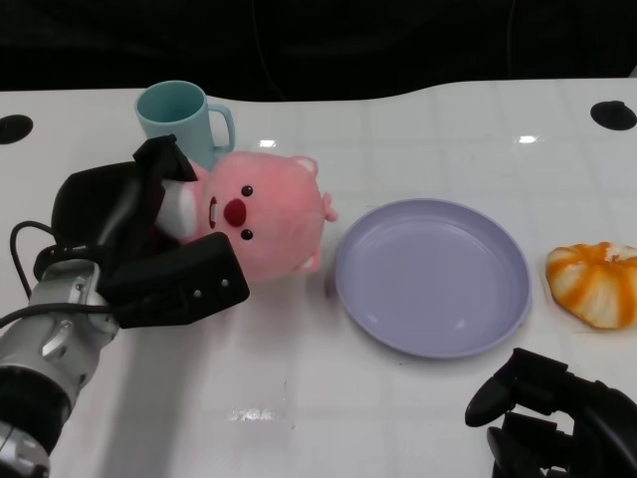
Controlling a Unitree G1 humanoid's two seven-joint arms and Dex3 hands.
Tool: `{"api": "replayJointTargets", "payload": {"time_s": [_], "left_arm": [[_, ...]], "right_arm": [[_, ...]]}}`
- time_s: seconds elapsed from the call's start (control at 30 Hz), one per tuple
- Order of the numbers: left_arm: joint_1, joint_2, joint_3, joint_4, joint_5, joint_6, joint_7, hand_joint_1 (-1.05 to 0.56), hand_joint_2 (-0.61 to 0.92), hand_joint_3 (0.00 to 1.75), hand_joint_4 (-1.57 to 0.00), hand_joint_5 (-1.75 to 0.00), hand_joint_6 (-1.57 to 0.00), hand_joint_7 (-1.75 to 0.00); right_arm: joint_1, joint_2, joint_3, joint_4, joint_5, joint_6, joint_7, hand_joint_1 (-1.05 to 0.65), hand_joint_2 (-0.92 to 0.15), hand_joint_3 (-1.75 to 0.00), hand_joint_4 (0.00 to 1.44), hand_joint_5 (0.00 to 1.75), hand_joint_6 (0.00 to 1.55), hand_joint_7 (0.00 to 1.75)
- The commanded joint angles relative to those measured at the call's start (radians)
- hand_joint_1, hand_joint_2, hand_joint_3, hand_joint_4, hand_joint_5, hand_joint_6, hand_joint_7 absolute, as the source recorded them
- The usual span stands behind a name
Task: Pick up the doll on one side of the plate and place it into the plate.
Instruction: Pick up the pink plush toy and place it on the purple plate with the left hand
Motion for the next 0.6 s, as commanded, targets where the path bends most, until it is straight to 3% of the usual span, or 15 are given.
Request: {"api": "replayJointTargets", "payload": {"time_s": [0.03,0.13,0.23,0.6], "left_arm": [[0.032,0.021,0.043,-0.103,-0.040,0.031,-0.062,-0.15,0.52,0.93,-0.89,-1.75,-0.68,-1.75],[0.049,0.008,0.059,-0.195,-0.054,0.066,-0.115,-0.14,0.45,1.15,-0.90,-1.75,-0.74,-1.75],[0.043,-0.012,0.054,-0.259,-0.045,0.098,-0.156,-0.17,0.42,1.25,-0.94,-1.75,-0.74,-1.75],[-0.038,-0.140,0.010,-0.248,-0.025,0.145,-0.208,-0.18,0.39,1.23,-0.95,-1.75,-0.76,-1.75]], "right_arm": [[0.009,-0.020,-0.018,-0.012,0.006,0.002,0.008,-0.10,-0.69,-1.02,0.63,1.75,0.45,1.48],[0.011,-0.024,-0.018,-0.010,0.006,-0.001,0.012,-0.10,-0.70,-1.02,0.63,1.75,0.45,1.48],[0.011,-0.021,-0.018,-0.011,0.011,0.005,0.008,-0.11,-0.70,-1.01,0.63,1.75,0.45,1.48],[0.021,-0.023,-0.005,-0.017,-0.001,-0.002,0.005,-0.10,-0.70,-1.00,0.63,1.75,0.46,1.48]]}}
